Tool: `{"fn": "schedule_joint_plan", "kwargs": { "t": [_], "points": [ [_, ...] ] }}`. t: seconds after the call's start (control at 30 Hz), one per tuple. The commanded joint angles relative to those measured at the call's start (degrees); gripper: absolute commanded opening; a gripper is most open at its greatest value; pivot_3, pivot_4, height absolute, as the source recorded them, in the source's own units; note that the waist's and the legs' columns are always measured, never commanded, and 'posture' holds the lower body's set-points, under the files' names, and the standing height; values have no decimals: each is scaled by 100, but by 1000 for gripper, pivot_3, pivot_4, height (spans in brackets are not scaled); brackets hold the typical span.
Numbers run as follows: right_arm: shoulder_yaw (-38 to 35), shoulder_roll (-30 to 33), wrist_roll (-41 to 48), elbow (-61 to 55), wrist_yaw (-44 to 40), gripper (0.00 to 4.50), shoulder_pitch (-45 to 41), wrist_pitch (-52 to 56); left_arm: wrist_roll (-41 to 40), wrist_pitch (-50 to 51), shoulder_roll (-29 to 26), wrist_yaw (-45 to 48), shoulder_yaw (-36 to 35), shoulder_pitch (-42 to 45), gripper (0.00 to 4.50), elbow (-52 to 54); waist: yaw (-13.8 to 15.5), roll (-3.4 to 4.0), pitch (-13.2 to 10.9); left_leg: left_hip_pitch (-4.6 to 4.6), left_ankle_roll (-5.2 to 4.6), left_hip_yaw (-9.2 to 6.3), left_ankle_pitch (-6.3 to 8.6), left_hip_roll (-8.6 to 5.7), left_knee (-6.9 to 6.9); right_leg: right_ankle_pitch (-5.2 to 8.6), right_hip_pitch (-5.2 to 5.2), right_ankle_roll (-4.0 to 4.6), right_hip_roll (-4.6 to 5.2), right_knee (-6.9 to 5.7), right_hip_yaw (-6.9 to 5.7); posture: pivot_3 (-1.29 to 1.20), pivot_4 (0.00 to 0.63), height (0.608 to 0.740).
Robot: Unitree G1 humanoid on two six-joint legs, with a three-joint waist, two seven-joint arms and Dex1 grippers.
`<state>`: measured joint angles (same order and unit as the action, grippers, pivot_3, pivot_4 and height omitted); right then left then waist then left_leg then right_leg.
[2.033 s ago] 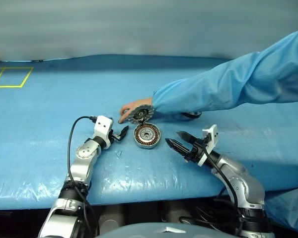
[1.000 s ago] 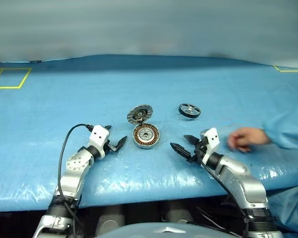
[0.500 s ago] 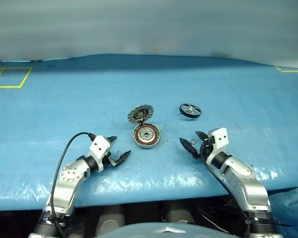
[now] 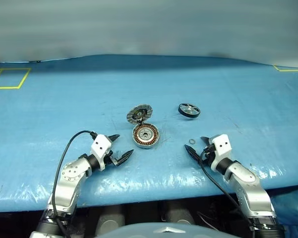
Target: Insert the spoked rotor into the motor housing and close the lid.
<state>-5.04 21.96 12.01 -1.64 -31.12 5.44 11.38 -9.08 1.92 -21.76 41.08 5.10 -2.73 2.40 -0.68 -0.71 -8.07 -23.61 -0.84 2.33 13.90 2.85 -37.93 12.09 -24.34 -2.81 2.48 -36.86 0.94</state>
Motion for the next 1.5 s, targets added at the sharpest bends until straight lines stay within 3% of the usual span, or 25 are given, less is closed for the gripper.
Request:
{"fn": "schedule_joint_plan", "kwargs": {
  "t": [0.03,0.13,0.43,0.73,0.97,1.27,1.5],
  "points": [
    [55,-92,-69,189,95,4467,-99,-106,-26,-166,2,-13,-26,62,4500,-25,-1,-1,0,0,0,0,0,0,0,0,1,0,0,0,0,0,150,740],
    [168,-96,-146,269,105,3912,-158,-21,0,-193,24,-47,-9,74,4500,-79,-5,-1,1,1,0,2,0,0,-1,-1,2,0,0,0,1,0,150,740],
    [206,92,-157,268,97,996,-27,289,2,-280,40,-58,41,0,4500,-67,7,-13,8,4,0,0,0,0,-2,-1,7,0,0,0,1,0,150,740],
    [154,103,26,161,4,996,7,347,1,-320,-7,11,41,13,4500,-86,14,-20,12,4,0,-2,0,-1,-2,0,10,0,0,1,0,0,150,740],
    [260,133,514,-687,-391,996,-176,628,-62,-493,32,56,4,51,4500,-182,-2,-14,9,3,0,0,0,1,-2,0,5,0,0,-1,1,0,150,740],
    [1122,40,691,-1632,-666,996,-1006,1505,15,-1054,24,138,35,35,4500,-419,12,-11,5,-1,0,2,0,4,-1,-1,-2,1,-2,-3,1,0,150,740],
    [1991,-57,268,-919,-1004,996,-1820,1409,104,-1442,56,82,20,14,4500,-543,-12,-11,5,-6,-1,-1,1,-2,-1,-9,-2,14,0,0,1,0,150,740]
  ]
}}
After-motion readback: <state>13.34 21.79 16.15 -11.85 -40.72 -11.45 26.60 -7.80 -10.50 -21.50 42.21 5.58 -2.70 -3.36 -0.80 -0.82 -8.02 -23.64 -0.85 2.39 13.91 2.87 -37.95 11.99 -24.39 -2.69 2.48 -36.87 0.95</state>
